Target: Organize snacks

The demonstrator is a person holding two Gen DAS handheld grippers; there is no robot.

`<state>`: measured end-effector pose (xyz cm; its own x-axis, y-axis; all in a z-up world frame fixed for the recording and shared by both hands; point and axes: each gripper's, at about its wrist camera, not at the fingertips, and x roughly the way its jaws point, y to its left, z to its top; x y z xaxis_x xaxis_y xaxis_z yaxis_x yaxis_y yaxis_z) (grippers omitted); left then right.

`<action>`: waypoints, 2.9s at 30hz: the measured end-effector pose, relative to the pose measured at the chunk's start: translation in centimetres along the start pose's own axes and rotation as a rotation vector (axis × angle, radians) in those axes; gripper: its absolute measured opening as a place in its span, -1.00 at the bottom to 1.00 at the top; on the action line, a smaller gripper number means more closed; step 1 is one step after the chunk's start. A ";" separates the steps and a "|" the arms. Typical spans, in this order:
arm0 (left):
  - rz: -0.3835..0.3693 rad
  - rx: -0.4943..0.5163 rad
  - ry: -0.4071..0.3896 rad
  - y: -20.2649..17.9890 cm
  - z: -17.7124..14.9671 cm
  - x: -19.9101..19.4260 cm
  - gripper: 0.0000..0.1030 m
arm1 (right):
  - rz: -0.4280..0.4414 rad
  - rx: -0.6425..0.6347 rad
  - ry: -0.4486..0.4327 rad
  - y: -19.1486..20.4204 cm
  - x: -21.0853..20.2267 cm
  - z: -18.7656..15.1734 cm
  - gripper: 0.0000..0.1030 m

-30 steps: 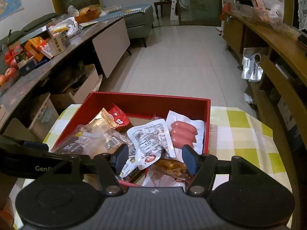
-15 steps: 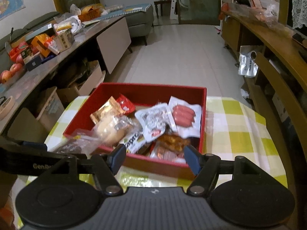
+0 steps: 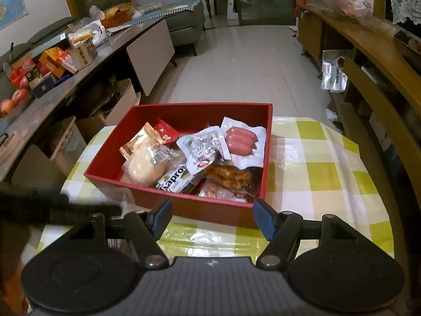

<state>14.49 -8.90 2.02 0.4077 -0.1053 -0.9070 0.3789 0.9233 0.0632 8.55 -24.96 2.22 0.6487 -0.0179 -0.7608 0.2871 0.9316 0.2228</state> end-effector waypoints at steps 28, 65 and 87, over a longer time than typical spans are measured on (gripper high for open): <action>0.005 -0.027 0.268 -0.7 -3.6 6.9 0.50 | -0.013 -0.153 0.257 2.1 4.5 -3.6 0.43; -0.054 -0.020 0.176 0.6 -3.6 4.1 0.26 | 0.021 -0.164 0.213 2.5 3.8 -3.2 0.43; -0.062 0.025 0.207 -0.6 -5.3 4.6 -0.03 | 0.033 -0.149 0.171 0.9 2.2 -2.7 0.43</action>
<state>11.72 -8.03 -4.35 0.2046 -0.0809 -0.9755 0.4194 0.9077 0.0127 8.38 -23.16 -0.90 0.5238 0.0634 -0.8495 0.1525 0.9741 0.1667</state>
